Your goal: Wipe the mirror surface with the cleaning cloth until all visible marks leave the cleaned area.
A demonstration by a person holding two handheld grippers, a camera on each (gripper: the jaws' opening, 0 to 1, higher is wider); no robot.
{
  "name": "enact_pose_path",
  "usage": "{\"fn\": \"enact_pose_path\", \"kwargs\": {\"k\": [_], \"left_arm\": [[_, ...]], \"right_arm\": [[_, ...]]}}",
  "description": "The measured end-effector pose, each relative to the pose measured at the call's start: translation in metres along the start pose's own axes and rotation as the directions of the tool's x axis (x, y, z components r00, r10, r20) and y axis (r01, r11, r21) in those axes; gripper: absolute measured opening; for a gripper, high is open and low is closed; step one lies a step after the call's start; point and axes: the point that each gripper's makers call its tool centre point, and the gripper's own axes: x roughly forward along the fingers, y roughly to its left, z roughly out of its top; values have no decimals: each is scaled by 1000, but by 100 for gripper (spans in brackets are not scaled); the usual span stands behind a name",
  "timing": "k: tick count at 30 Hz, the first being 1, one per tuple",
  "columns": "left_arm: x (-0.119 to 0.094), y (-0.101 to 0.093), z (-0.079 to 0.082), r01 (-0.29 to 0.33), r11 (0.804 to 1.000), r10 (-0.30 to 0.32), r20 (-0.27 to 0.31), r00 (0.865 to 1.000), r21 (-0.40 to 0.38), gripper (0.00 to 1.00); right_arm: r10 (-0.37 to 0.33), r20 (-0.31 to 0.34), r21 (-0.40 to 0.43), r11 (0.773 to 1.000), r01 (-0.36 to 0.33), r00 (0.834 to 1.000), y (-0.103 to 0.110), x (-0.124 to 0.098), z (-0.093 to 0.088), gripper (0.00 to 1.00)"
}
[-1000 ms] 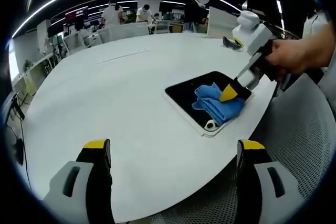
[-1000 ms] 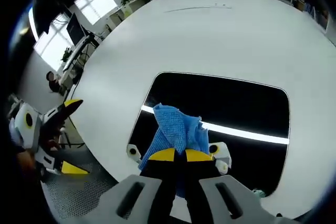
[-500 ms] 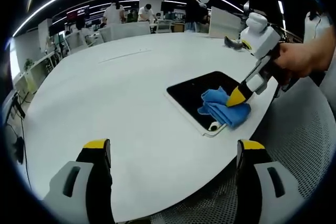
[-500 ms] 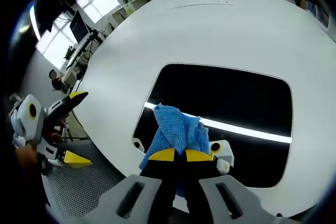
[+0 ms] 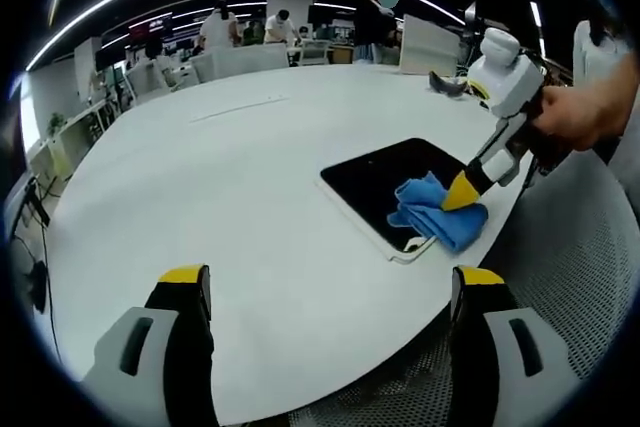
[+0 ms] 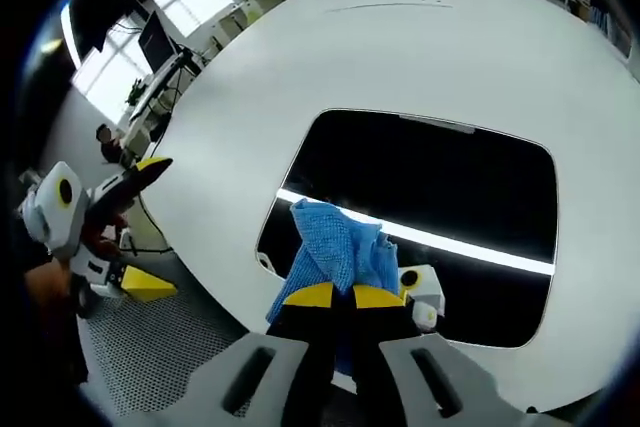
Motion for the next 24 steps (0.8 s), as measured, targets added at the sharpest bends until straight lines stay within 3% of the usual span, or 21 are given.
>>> {"fn": "enact_pose_path", "kwargs": {"k": [24], "left_arm": [[0, -2, 5, -2, 1000, 2, 14, 1000, 3, 99]], "right_arm": [[26, -7, -22, 999, -27, 1000, -3, -4, -4, 0]]}}
